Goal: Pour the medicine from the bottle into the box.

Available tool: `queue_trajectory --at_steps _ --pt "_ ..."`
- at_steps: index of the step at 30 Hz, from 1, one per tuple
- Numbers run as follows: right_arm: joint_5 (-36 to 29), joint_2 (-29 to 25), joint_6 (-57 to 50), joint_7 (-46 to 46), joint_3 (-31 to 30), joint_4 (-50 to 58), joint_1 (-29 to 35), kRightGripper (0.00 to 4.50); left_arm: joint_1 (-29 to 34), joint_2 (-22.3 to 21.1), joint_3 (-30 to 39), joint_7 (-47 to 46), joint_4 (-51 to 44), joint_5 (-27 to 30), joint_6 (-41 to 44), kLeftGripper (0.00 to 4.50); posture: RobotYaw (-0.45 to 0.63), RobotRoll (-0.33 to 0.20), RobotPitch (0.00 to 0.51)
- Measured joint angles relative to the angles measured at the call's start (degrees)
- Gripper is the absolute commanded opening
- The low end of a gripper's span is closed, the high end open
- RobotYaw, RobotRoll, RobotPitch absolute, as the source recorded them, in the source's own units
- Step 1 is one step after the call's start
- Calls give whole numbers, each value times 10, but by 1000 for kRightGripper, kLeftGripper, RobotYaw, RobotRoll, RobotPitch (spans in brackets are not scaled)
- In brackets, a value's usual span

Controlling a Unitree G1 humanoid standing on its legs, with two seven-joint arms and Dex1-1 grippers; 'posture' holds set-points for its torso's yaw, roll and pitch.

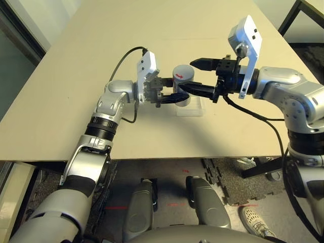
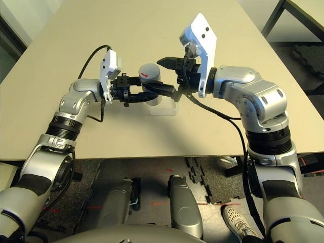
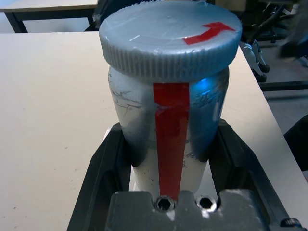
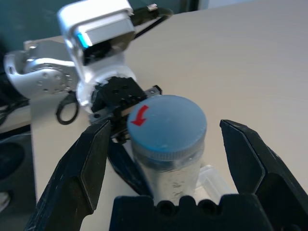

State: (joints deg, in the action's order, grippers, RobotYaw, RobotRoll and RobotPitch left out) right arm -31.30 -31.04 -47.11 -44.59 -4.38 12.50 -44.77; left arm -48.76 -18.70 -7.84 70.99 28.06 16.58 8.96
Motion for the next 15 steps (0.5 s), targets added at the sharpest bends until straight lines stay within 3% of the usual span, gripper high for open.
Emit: queue_trajectory --at_steps 9,13,15 --pt "21 18 27 -7 -14 -18 -17 4500 0 2 0 0 -4 0 0 2409 -162 0 135" --pt "25 19 30 -11 -16 -18 -17 3623 0 2 0 0 -4 0 0 2409 -164 0 139" --pt "26 19 30 -13 -16 -19 -17 2818 0 3 0 0 -4 0 0 2409 -164 0 141"
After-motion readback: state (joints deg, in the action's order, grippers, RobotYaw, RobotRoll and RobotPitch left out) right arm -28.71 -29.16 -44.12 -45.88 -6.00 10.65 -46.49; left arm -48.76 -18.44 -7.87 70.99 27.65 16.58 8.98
